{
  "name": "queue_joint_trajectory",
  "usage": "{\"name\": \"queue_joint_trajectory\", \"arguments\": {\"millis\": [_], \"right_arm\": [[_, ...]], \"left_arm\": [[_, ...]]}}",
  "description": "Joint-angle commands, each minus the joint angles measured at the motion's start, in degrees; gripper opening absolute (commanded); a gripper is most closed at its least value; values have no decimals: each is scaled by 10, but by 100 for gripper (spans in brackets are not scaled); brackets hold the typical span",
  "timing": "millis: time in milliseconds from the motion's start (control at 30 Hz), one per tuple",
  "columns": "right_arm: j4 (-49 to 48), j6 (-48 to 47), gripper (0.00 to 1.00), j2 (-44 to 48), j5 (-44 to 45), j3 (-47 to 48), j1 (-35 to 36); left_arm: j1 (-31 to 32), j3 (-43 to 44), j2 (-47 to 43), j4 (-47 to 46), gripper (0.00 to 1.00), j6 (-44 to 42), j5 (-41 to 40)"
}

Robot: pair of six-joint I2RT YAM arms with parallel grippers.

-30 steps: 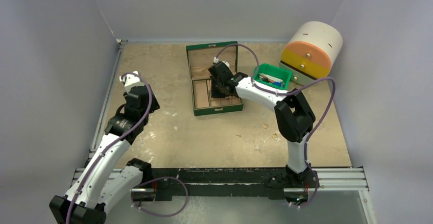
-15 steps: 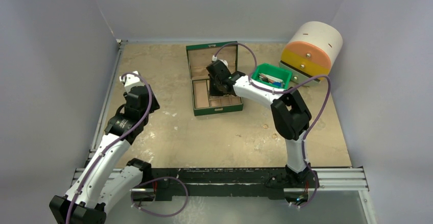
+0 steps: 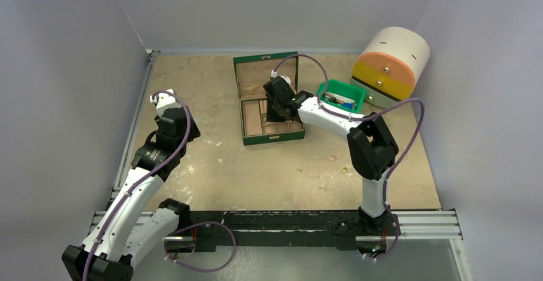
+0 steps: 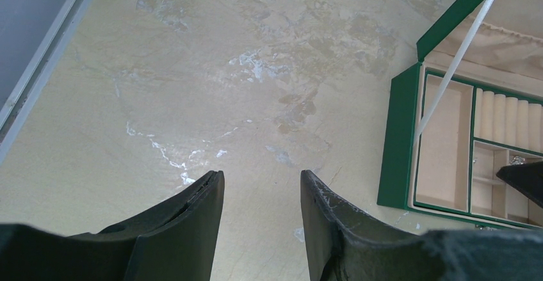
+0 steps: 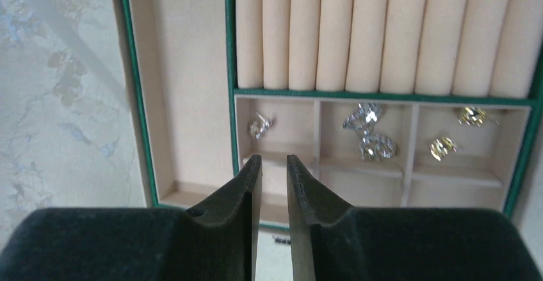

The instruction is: Organize the mixed jewelry

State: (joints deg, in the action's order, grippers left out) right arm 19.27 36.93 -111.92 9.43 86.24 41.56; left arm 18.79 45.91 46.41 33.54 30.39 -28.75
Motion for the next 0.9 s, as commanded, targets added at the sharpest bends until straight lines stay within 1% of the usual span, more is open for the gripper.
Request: {"name": "queue_joint_trajectory", "arguments": {"millis": [0, 333, 567, 767, 867], "right_arm": [[-1, -5, 24, 74, -4, -26, -2], [3, -5, 25, 220, 7, -161, -2], [11, -5, 26, 289, -16, -253, -1], [-7, -24, 27, 330, -63, -336, -1], [0, -21, 28, 325, -59, -359, 0]], "left_arm": [[2, 14, 1, -17, 47, -7, -5], [2, 14, 5, -17, 47, -7, -4], [2, 14, 6, -18, 46, -7, -3], [2, 14, 7, -18, 46, -7, -2], [2, 15, 9, -18, 46, -7, -1]]}}
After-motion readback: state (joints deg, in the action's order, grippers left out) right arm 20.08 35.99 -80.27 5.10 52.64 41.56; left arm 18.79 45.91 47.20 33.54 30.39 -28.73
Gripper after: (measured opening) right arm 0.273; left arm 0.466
